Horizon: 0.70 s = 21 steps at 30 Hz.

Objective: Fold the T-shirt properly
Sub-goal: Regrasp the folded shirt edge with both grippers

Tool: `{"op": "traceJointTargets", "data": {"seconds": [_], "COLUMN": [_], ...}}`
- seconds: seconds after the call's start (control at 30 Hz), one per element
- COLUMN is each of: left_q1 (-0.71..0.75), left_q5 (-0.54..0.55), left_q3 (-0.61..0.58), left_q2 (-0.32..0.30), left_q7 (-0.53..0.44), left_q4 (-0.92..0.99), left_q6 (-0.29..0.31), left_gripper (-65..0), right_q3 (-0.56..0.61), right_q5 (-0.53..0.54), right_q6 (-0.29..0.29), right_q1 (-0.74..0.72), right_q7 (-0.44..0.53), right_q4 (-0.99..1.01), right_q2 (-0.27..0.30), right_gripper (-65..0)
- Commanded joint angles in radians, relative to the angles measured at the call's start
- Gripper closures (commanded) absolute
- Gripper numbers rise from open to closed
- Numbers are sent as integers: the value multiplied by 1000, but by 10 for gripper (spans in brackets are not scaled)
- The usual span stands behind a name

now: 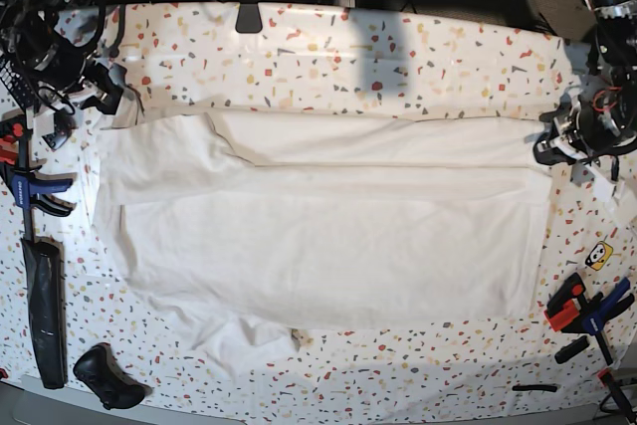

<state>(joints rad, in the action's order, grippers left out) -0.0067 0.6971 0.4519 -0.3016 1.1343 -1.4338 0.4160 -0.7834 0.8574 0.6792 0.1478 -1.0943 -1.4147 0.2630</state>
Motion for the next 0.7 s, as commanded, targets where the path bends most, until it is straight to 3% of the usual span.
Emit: {"op": "traceJointTargets", "data": {"seconds": [0.0, 0.17, 0.33, 0.67], "left_q1": [4, 60, 51, 54], "left_q5": [10, 12, 64, 71], "left_q3": [20, 80, 82, 82], "left_q2": [-18, -18, -18, -18], "left_q7": [-5, -29, -28, -25], "left_q4": [-31, -46, -47, -47], "left_q6": [5, 5, 40, 42], "left_gripper": [0, 0, 0, 0], "right_q3": [-2, -3, -2, -3], "right_q5": [19, 23, 124, 152], "right_q6": [13, 19, 19, 19], "right_q1": [6, 38, 37, 74], "right_q7": [8, 14, 8, -24], "right_q4": [-19, -19, -19, -19], "right_q2": [16, 12, 11, 12], "right_gripper": [0, 0, 0, 0]}}
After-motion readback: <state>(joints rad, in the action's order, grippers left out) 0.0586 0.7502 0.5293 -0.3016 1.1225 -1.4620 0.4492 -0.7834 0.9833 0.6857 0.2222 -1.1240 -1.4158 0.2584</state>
